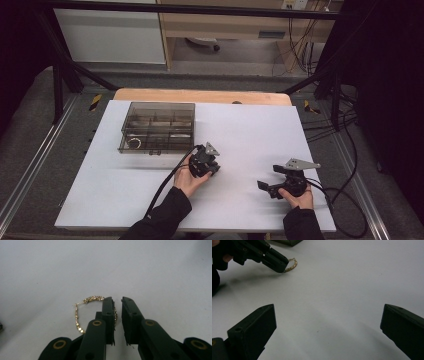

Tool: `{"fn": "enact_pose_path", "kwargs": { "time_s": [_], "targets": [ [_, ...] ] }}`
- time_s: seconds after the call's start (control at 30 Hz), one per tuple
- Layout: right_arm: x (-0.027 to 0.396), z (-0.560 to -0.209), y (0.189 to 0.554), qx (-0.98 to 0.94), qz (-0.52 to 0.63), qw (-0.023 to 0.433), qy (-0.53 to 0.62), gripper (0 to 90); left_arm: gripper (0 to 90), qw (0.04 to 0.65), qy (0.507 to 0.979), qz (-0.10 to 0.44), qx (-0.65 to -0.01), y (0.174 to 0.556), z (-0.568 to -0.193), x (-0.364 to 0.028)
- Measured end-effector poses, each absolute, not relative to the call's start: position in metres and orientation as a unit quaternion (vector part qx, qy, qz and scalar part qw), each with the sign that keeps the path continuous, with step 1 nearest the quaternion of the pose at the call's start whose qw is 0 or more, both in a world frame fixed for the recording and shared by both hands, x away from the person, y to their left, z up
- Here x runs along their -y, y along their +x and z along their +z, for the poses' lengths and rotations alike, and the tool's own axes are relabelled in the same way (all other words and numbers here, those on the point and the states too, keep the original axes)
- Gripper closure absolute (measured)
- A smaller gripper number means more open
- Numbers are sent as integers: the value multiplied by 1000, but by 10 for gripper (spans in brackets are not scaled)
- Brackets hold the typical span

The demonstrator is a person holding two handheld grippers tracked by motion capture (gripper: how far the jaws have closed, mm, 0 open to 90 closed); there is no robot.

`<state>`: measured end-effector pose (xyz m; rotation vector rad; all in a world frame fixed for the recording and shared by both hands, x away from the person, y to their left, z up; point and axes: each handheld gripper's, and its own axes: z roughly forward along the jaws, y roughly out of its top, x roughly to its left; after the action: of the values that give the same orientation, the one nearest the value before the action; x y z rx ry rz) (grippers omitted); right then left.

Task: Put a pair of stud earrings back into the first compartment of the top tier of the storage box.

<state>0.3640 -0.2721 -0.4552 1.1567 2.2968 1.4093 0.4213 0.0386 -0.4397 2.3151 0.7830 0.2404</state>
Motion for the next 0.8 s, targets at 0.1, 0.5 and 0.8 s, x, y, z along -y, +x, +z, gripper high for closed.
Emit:
{"fn": "enact_pose_path", "kwargs": {
  "time_s": [0.1,0.5,0.8],
  "targets": [
    [272,-455,364,-778,479,106,393,8,822,333,889,92,-299,422,-440,-39],
    [272,-455,364,-778,479,105,392,7,854,329,891,96,-298,423,-443,-37],
    [272,-455,364,-778,479,106,392,7,863,331,891,92,-299,423,-443,-38]
  ]
}}
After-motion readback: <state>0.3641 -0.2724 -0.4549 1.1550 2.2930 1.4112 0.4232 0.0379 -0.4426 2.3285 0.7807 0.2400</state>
